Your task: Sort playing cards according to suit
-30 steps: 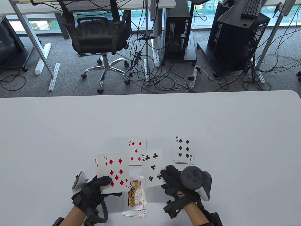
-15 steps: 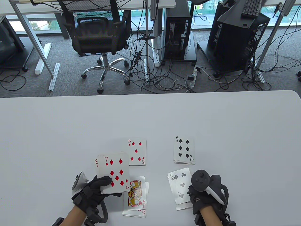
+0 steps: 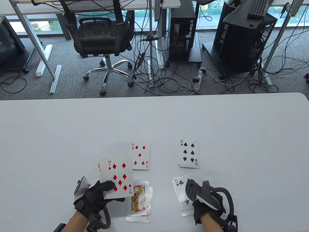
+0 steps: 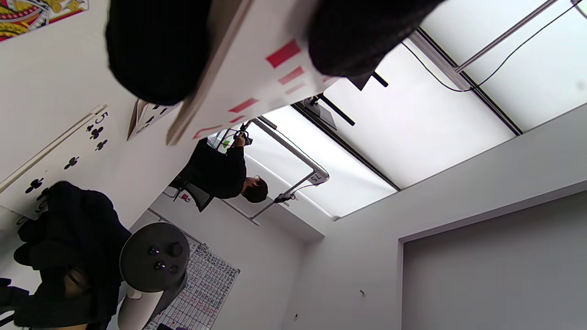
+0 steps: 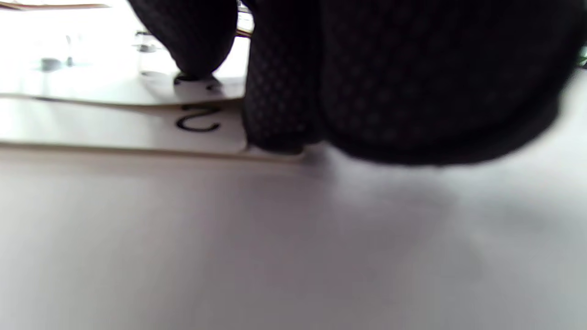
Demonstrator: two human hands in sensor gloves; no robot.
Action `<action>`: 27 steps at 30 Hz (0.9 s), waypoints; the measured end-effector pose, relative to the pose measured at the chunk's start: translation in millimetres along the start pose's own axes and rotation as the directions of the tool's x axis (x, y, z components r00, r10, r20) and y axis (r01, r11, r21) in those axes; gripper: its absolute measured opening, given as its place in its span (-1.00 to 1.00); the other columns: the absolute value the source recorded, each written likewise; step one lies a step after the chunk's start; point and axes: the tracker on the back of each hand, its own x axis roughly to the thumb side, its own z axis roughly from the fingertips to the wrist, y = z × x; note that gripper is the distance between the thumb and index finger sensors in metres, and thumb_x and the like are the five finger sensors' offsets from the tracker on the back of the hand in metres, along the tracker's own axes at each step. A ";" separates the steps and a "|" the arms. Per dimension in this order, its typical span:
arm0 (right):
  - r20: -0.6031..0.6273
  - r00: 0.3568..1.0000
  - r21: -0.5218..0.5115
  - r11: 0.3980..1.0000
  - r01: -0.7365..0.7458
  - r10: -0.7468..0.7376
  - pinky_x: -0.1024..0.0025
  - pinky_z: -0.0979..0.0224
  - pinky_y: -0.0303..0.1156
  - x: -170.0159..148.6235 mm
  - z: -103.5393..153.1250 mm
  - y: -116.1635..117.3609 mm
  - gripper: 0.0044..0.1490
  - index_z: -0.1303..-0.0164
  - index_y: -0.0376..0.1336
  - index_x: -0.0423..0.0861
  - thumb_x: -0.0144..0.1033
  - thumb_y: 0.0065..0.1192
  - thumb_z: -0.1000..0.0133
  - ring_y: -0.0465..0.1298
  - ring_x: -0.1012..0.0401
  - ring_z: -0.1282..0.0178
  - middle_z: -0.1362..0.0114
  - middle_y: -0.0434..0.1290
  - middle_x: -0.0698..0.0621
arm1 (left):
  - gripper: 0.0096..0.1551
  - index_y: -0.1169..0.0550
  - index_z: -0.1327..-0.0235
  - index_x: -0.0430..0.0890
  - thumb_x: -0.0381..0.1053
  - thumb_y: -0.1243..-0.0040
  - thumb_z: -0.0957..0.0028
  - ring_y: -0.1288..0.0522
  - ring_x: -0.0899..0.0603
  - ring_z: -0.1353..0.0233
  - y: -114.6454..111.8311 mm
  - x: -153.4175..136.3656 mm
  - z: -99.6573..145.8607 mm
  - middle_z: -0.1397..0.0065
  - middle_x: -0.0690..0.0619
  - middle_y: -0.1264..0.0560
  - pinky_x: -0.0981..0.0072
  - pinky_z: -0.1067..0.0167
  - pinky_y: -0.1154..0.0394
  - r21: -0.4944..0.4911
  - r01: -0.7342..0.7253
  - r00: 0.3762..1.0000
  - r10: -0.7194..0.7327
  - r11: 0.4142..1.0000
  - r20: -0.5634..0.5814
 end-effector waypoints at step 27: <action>0.625 0.486 -0.005 0.620 0.785 -0.610 -0.15 -0.09 0.46 154.3 6.9 -72.6 0.08 -0.23 -0.01 -0.69 0.08 0.09 -0.15 0.60 -0.03 0.30 0.03 0.48 -0.24 | -0.30 -0.13 -0.57 -0.01 0.01 -0.18 -0.27 -0.44 -0.30 -0.48 0.2 -0.3 -0.5 -0.61 -0.08 -0.27 0.02 -0.13 -0.60 -0.020 0.011 1.000 -0.011 1.000 -0.002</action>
